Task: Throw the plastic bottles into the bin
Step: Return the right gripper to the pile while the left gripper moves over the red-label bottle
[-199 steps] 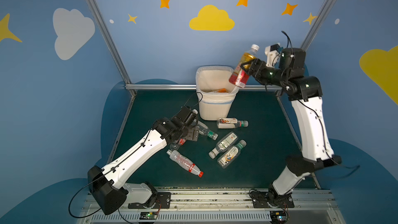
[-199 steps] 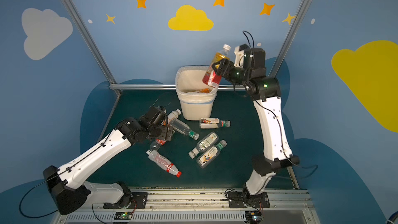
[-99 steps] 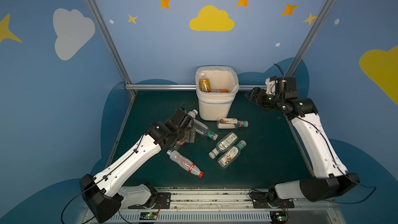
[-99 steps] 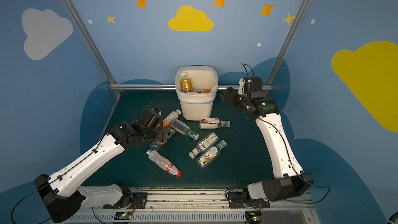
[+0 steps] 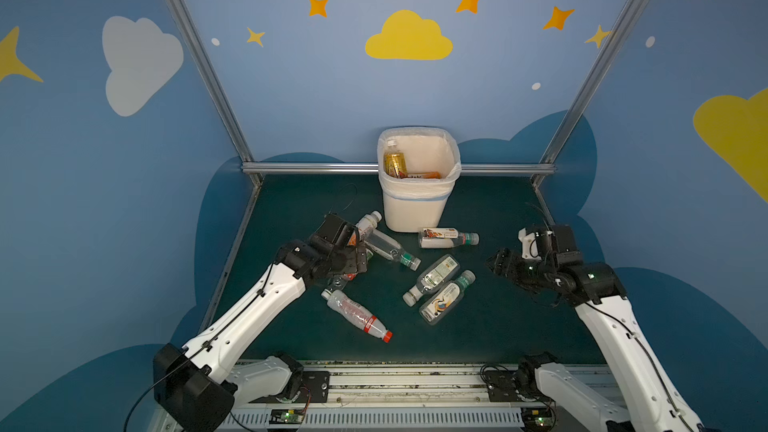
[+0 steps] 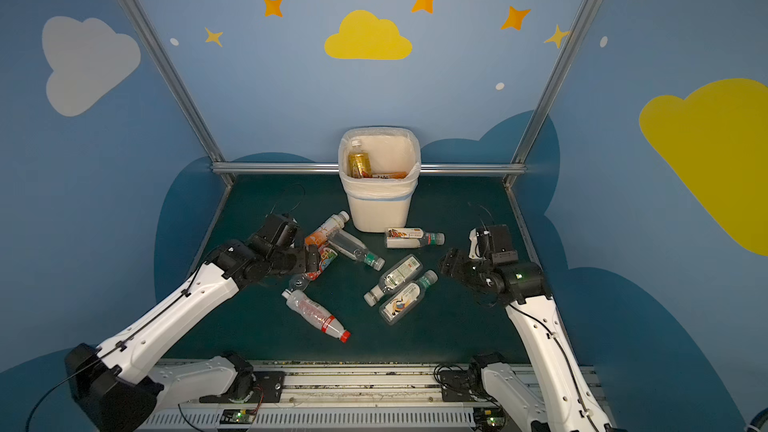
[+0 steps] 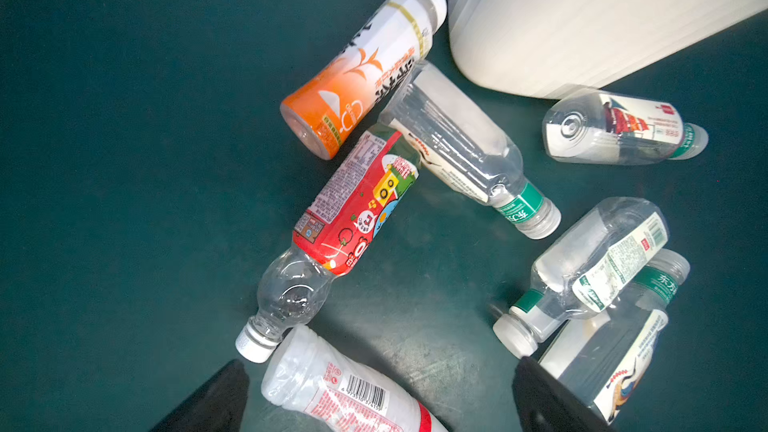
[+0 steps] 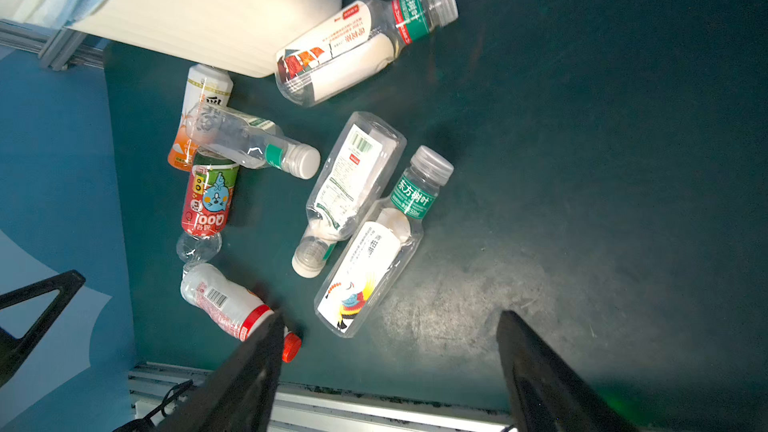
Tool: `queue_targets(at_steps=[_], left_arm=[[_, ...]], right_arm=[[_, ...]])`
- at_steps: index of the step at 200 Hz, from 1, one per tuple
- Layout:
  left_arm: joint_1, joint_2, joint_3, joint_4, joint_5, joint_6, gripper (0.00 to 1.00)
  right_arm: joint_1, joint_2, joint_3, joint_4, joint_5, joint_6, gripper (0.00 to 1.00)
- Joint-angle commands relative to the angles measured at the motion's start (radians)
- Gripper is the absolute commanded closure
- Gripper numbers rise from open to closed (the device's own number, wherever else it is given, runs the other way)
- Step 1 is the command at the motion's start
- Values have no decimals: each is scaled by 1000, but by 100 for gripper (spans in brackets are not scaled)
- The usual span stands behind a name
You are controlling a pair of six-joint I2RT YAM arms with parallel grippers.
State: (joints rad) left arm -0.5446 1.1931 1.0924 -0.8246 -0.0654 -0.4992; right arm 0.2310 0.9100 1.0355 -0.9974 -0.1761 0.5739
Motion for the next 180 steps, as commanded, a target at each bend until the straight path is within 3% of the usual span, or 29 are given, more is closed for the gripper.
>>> queue_targets(at_steps=[1,57,107,180], left_arm=[[2,-10,-6,44,62,-24,0],[-8,3,-34,13,46,-5,0],[-8,56,13,-49,-43,132,0],[5,157,52,-47,-36,143,0]], right_arm=[[8,-3,-14,4,-12,18,19],[35,55,-63,36,-54,23,23],[82,87,-101,76,-59,50,23],[118,84,-106,95,-49,76,24]])
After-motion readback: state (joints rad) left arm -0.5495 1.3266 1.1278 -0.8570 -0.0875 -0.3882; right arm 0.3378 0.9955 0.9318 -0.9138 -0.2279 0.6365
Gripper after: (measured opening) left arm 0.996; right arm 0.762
